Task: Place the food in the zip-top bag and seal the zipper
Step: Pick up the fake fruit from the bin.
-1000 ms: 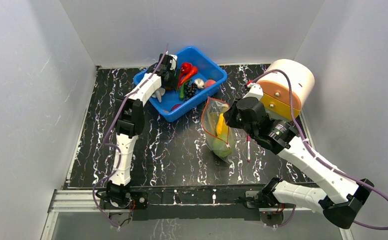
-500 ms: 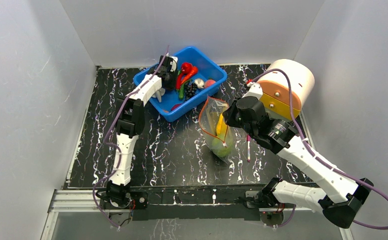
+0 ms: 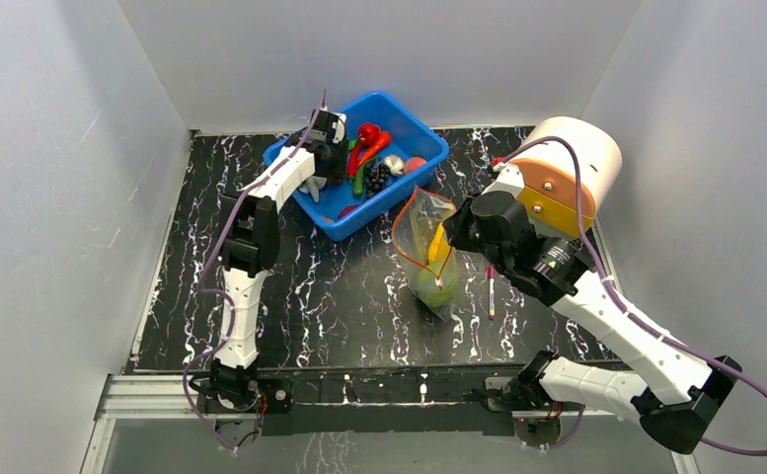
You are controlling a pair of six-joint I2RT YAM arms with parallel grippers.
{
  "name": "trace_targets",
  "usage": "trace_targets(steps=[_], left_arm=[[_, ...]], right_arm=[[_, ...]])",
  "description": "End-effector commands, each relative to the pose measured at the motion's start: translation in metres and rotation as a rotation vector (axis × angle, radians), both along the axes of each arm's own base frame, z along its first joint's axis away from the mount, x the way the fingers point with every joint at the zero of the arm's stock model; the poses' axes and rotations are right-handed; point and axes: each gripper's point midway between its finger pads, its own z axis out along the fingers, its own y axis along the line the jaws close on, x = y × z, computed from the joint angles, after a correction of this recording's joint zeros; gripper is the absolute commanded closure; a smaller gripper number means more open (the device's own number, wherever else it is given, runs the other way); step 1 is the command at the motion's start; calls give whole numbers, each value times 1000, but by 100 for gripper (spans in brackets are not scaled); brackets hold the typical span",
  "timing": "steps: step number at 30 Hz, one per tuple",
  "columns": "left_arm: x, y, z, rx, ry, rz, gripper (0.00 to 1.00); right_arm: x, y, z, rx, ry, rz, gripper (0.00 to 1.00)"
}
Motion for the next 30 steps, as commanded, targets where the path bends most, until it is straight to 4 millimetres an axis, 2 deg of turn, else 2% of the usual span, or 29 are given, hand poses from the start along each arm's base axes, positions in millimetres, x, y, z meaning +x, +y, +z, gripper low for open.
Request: trace_targets(steps=[1, 10, 16, 23, 30], left_arm=[[-14, -6, 80, -116, -91, 14, 73], [-45, -19, 118, -257, -89, -1, 74], [-71, -25, 133, -329, -70, -14, 74], [-109, -40, 166, -465, -63, -85, 74], [-147, -55, 188, -599, -20, -156, 74]], right_arm=[[3, -2, 18, 50, -62, -18, 100], [3, 4, 9, 63, -33, -11, 100], [7, 7, 16, 78, -53, -17, 100], [18, 11, 16, 68, -57, -37, 100], [31, 20, 14, 64, -54, -52, 100]])
